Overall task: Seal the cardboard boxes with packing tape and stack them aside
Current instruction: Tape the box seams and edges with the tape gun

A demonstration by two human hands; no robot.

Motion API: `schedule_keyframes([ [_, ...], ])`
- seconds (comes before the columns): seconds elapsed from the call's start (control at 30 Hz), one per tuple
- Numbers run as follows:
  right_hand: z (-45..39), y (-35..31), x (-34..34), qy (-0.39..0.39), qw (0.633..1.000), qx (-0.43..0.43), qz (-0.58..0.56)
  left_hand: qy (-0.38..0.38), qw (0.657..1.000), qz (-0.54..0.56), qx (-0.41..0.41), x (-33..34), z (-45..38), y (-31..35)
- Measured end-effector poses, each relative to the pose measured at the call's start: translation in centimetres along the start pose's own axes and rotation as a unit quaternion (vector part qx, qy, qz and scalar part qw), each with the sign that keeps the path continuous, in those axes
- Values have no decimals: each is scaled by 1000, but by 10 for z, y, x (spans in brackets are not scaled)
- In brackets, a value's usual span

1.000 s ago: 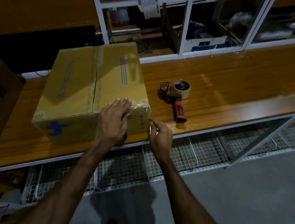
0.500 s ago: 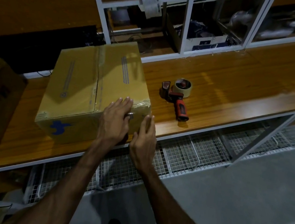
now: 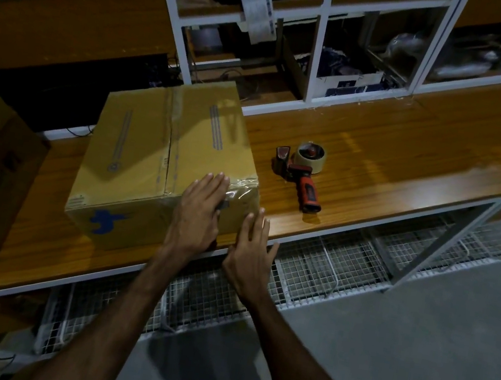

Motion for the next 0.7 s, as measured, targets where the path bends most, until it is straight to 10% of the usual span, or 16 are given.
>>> schedule_keyframes([
  [0.33, -6, 25, -109, 214, 943, -16, -256, -3, 996, -12, 84, 7, 24, -3],
  [0.53, -82, -37, -160, 17, 960, -193, -202, 20, 995, -5, 100, 7, 28, 0],
  [0.7, -82, -35, -148, 12, 955, -278, -104, 52, 990, 56, 119, -14, 41, -11],
])
Point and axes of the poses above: each hand's wrist, its own z-axis away from the middle knuckle, its own x-axis out of the palm, y = z × x, the point moved 9 cm from there along -z, towards the middle knuckle, and after that the axes turned 6 degrees about -y, right-handed, at the moved point
